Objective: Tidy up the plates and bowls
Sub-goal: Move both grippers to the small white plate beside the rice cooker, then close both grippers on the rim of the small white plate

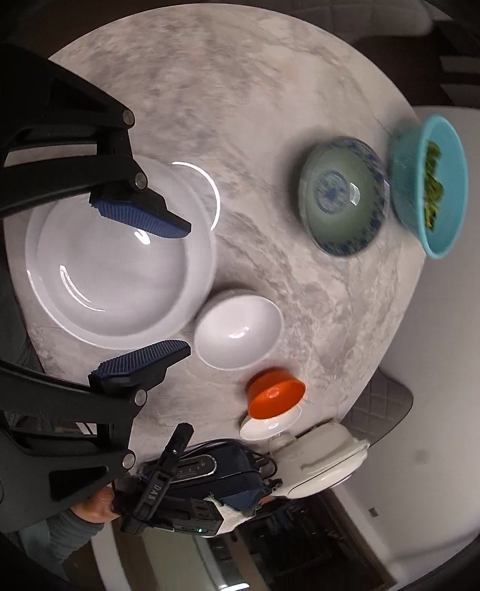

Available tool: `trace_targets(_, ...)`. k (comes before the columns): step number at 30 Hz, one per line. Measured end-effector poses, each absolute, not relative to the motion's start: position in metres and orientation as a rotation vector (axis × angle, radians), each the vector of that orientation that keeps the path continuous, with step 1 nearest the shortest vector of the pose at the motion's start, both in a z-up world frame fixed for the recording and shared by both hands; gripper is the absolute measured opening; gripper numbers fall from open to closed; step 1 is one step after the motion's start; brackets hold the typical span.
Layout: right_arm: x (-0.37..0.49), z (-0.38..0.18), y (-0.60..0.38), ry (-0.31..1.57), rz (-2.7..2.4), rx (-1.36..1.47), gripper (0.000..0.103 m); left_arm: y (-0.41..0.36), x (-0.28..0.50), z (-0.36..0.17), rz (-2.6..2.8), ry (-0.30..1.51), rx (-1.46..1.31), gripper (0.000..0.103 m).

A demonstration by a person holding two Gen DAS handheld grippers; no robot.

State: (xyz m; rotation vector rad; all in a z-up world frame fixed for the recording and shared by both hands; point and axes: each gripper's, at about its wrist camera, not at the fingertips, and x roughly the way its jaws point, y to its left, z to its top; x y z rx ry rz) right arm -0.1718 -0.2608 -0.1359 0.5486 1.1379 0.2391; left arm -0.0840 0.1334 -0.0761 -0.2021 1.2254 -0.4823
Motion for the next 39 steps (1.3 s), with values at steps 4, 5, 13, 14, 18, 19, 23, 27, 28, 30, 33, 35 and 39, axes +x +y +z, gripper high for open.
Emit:
trace_targets(4,-0.190,-0.153,-0.354,1.001,-0.012,1.023,0.068,0.068,-0.014,-0.028,-0.664,1.142,-0.032,0.064)
trace_targets(5,-0.195,-0.161,-0.372,0.959,-0.059,1.138,0.068,0.046,0.006,-0.020,-0.728,1.134,0.012,0.069)
trace_targets(13,-0.182,-0.203,-0.426,0.692,-0.321,1.457,0.068,-0.151,0.155,-0.042,-0.958,1.190,0.307,0.068)
trace_targets(14,-0.178,-0.206,-0.428,0.679,-0.345,1.467,0.068,-0.174,0.167,-0.054,-0.963,1.199,0.352,0.066)
trace_targets(18,-0.169,-0.219,-0.432,0.647,-0.426,1.497,0.068,-0.252,0.187,-0.110,-1.026,1.267,0.522,0.052)
trace_targets(19,-0.167,-0.219,-0.433,0.639,-0.442,1.486,0.068,-0.265,0.188,-0.123,-1.047,1.296,0.547,0.050)
trace_targets(23,-0.167,-0.227,-0.445,0.621,-0.536,1.482,0.067,-0.297,0.181,-0.172,-1.123,1.353,0.611,0.041)
trace_targets(27,-0.164,-0.228,-0.453,0.581,-0.573,1.445,0.060,-0.321,0.176,-0.200,-1.169,1.389,0.646,0.032)
trace_targets(28,-0.161,-0.230,-0.455,0.570,-0.577,1.454,0.060,-0.325,0.175,-0.203,-1.180,1.391,0.653,0.032)
trace_targets(30,-0.162,-0.230,-0.456,0.553,-0.585,1.458,0.058,-0.333,0.176,-0.208,-1.203,1.390,0.654,0.032)
trace_targets(33,-0.157,-0.231,-0.459,0.547,-0.587,1.459,0.056,-0.346,0.176,-0.214,-1.232,1.387,0.667,0.029)
trace_targets(35,-0.154,-0.230,-0.459,0.554,-0.589,1.450,0.053,-0.354,0.176,-0.220,-1.247,1.388,0.685,0.018)
trace_targets(39,-0.149,-0.231,-0.460,0.593,-0.581,1.443,0.035,-0.360,0.170,-0.224,-1.263,1.396,0.719,0.014)
